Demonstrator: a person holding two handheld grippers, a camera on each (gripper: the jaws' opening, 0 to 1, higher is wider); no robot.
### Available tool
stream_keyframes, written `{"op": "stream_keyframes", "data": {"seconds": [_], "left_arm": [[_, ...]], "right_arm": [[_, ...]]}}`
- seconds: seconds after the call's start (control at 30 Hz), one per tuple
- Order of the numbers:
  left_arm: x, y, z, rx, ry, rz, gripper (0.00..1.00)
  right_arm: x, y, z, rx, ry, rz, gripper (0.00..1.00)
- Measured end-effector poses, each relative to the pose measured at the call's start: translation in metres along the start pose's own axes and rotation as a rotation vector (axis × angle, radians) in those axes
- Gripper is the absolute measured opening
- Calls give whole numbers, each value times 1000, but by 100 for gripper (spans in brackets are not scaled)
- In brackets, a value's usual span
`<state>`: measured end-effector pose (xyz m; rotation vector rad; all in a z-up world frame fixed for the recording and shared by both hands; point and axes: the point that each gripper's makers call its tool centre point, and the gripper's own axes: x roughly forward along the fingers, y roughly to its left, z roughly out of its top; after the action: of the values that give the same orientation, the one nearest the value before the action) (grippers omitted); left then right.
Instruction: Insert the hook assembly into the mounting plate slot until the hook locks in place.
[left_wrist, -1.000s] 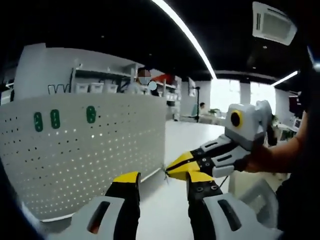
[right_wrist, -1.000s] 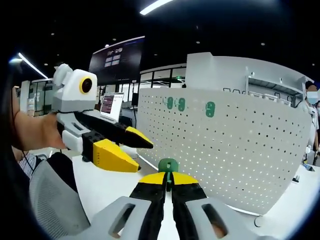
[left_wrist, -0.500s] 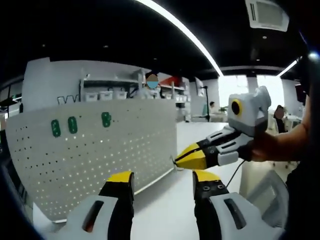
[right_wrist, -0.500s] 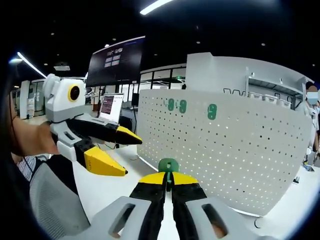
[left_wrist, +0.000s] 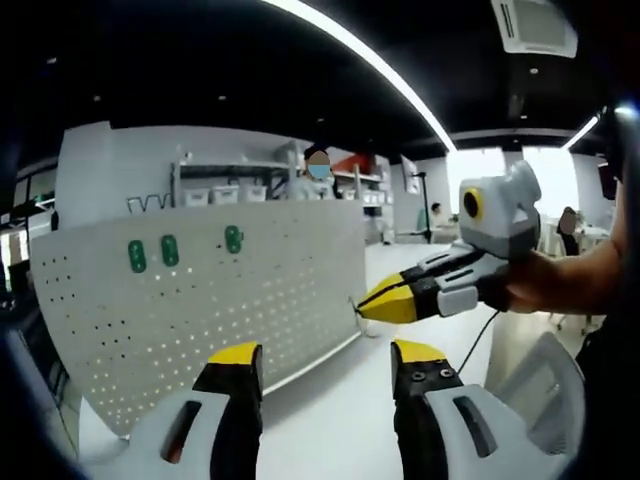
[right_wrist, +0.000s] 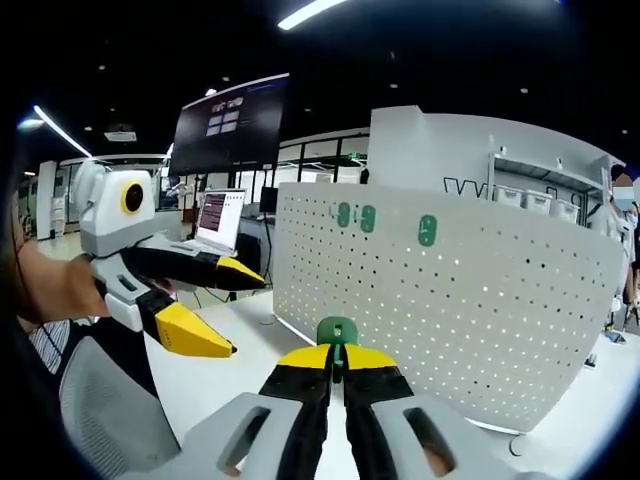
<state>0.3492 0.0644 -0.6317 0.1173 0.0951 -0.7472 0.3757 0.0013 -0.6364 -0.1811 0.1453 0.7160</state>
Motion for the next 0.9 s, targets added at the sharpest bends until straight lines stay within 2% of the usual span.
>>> {"op": "stream_keyframes", "data": {"seconds": [0.2,0.47,0.9], "left_arm": [[-17,11,-9,16,17,36,54],[-37,20,-22,-3,35,64,53],[-52,30,-29,-2,47,63,53]], "right_arm": [[6,3,5,1,-3,-9,2],[20,6,9,7,-5,-22,2],[55,-8,41,7,-44,-72,2]]}}
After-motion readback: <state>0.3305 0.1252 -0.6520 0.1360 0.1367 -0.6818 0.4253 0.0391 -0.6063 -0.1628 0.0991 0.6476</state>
